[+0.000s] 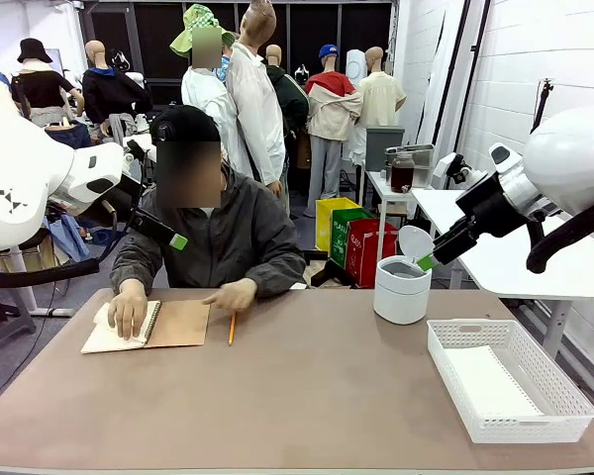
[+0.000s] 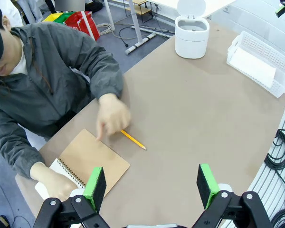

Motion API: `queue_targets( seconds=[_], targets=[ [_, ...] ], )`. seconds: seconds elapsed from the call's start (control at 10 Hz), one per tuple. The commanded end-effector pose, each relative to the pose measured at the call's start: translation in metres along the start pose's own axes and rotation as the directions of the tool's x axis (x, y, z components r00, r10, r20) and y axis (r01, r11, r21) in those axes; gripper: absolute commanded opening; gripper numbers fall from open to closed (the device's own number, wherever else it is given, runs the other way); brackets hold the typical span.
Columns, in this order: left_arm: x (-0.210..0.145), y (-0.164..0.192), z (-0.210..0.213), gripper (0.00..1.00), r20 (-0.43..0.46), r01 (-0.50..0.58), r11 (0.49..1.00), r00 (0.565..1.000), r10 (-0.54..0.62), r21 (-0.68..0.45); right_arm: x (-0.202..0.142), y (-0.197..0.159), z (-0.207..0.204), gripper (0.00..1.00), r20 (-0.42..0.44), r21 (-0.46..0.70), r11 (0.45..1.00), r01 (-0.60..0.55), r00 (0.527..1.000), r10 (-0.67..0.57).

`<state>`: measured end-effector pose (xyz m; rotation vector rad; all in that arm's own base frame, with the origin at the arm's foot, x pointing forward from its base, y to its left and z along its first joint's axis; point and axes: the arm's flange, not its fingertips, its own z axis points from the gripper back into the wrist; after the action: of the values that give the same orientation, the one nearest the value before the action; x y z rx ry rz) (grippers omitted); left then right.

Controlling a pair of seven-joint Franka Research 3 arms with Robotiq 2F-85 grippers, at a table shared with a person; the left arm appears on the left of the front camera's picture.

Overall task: Sort the paper based on its condition.
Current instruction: If a person hands you a paper, place it in the Organizing basket , and if it's crumpled, put it in the Trash can.

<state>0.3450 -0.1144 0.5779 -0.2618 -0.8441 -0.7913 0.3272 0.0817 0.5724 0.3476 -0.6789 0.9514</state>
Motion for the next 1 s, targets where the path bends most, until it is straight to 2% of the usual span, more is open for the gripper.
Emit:
queue_targets(
  seconds=[0.0, 0.9],
  targets=[
    [-0.0001, 0.0011, 0.0009, 1.0, -0.004, -0.004, 1.0, 1.0, 0.004, -0.007, 0.001, -0.0005, 0.0002, 1.0, -0.003, 0.004, 1.0, -0.005, 1.0, 0.005],
    [-0.0001, 0.0011, 0.0009, 1.0, -0.004, -0.004, 1.0, 1.0, 0.004, -0.007, 0.001, -0.0005, 0.0002, 1.0, -0.003, 0.004, 1.0, -0.005, 1.0, 0.005]
  ],
)
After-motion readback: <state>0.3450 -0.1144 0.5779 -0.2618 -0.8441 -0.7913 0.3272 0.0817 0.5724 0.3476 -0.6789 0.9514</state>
